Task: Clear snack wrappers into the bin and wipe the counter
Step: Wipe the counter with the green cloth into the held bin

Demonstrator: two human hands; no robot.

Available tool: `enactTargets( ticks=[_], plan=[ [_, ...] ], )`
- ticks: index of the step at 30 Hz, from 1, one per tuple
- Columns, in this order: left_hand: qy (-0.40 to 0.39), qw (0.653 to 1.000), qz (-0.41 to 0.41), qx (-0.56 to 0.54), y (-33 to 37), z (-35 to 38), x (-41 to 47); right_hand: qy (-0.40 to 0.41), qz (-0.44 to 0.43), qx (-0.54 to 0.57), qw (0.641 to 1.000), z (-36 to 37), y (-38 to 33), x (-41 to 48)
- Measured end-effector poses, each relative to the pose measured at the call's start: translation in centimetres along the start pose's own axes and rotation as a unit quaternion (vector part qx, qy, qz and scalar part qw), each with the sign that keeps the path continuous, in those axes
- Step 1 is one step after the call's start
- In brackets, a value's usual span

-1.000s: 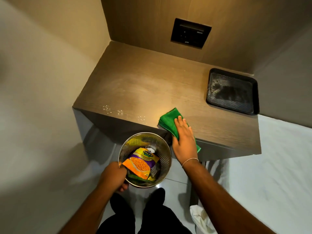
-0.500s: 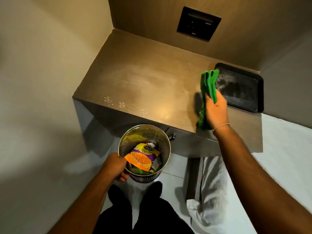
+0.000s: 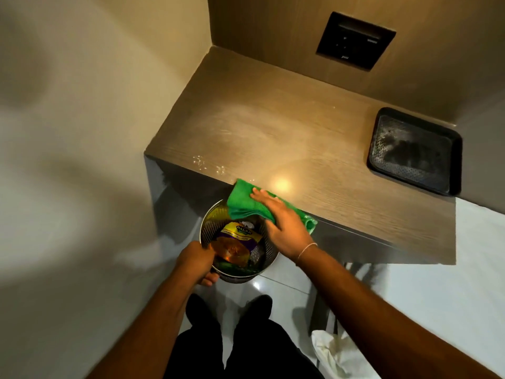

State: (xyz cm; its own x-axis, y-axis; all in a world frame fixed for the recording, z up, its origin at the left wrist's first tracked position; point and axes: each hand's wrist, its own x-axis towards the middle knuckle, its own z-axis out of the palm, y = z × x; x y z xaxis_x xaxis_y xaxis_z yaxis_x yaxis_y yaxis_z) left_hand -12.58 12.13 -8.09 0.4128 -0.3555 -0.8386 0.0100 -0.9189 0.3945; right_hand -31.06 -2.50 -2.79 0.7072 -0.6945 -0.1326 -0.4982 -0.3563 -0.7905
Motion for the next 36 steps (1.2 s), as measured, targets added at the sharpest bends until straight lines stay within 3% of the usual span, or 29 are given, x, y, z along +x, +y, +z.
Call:
enactTargets(
  ticks=[2,4,6,8,10,13,17,20,23,25,29,32,36],
  plan=[
    [-0.002,1.000,0.000,0.001,0.0,-0.1,0.2,0.017,0.059,0.149,0.987,-0.7,-1.6,0.3],
    [-0.001,1.000,0.002,0.002,0.2,-0.4,0.3,0.135,0.120,0.267,0.947,-3.1,-2.5,2.1],
    [0.001,1.000,0.003,-0.004,0.2,-0.7,0.5,0.248,0.138,0.264,0.922,-6.3,-2.1,4.7],
    [0.002,1.000,-0.001,-0.013,-0.2,-1.0,0.6,0.292,0.123,0.195,0.928,-8.6,-1.2,7.4],
    [-0.001,0.999,-0.010,-0.034,-0.6,-1.3,0.9,0.262,0.129,0.117,0.949,-8.5,0.1,9.6],
    [-0.004,0.998,-0.023,-0.060,-0.9,-1.6,1.0,0.152,0.115,0.034,0.981,-6.0,0.6,11.3],
    [-0.008,0.998,-0.033,-0.061,-0.9,-2.3,1.6,0.082,0.061,-0.082,0.991,-1.9,-0.6,10.7],
    [-0.007,0.998,-0.028,-0.050,-0.8,-2.8,1.9,0.026,0.005,-0.094,0.995,1.3,-1.9,8.0],
    [-0.011,0.998,-0.030,-0.045,-1.0,-3.2,2.3,-0.054,-0.004,-0.026,0.998,3.5,-3.2,5.5],
    [-0.011,0.998,-0.028,-0.052,-1.1,-3.8,2.4,-0.011,0.037,0.089,0.995,3.0,-4.3,5.4],
    [0.000,0.998,-0.028,-0.061,-0.9,-5.3,2.2,0.177,0.125,0.235,0.948,-1.5,-4.8,8.9],
    [0.001,0.998,-0.033,-0.055,-1.1,-6.0,2.2,0.239,0.114,0.213,0.941,-3.5,-4.2,13.0],
    [0.011,0.998,-0.033,-0.055,-1.2,-6.6,2.3,0.154,0.084,0.064,0.982,-1.1,-3.5,17.3]
  ],
)
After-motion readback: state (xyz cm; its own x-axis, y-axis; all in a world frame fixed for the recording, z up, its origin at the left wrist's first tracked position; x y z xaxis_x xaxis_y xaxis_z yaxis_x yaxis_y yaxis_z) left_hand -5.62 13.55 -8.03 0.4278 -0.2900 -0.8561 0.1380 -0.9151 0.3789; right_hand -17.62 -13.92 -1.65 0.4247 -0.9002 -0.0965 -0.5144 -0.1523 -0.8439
